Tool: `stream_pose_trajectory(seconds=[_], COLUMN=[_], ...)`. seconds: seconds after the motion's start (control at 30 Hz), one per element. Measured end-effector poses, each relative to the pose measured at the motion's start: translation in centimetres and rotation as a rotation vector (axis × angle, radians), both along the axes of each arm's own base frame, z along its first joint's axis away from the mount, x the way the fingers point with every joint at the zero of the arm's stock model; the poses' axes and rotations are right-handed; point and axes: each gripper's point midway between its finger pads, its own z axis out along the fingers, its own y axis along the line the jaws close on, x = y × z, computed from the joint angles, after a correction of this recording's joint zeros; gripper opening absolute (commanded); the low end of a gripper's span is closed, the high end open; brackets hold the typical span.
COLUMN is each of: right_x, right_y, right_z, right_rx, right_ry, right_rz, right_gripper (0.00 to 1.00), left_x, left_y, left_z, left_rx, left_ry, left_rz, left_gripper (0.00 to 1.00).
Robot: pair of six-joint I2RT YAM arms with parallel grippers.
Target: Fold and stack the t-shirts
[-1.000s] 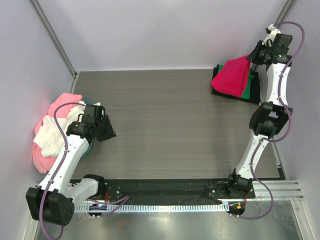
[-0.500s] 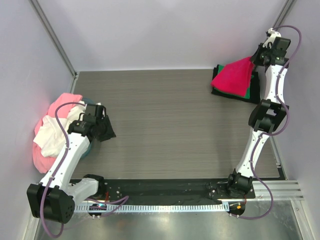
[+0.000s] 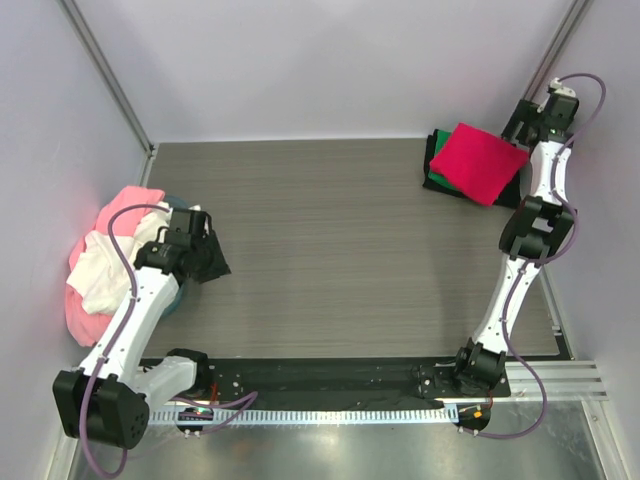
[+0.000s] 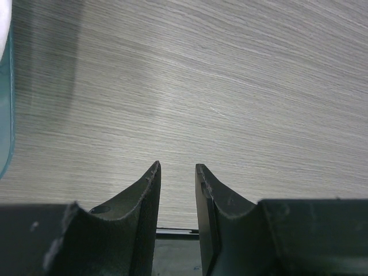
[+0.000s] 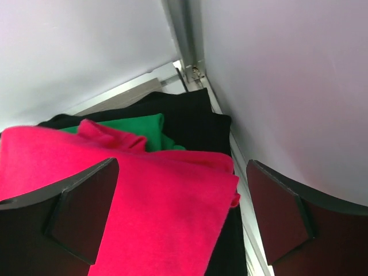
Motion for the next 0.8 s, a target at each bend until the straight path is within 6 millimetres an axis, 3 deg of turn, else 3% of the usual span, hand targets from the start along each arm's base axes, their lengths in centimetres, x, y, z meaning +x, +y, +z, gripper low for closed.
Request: stream_pose_trajectory(seconds=[0.13, 0.23, 0.5, 0.63, 0.8], right_x=[-0.5, -1.9, -10.7, -13.5, -15.9], right_y=[-0.3, 1.1, 6.6, 8.7, 10.4], right_z=[-0.4, 0.3, 4.1, 2.1, -5.4], right_rx=[0.048, 0.121, 0.305, 0.411, 0.573], right_ry=[-0.006, -0.013, -0.061, -0.039, 0.080], right_rz=[-0.059, -0.087, -0.121, -0.122, -0.155], right_gripper=[1.00, 1.00, 0.99, 0.87, 0.81], left_x=[0.0, 0.0, -0.1, -0.2, -0.2], left_y=[0.0, 0.1, 0.3, 0.4, 0.4], left_z=[0.3, 0.5, 1.4, 1.8, 1.9], left_rx=[-0.002, 0.001, 0.001, -0.003, -0.003], left_ry=[-0.016, -0.025, -0.068, -0.086, -0.088], left_rz=[0.001, 0.004, 0.013, 0.013, 0.013], left_gripper=[0.31, 0.31, 0.32, 0.32, 0.32])
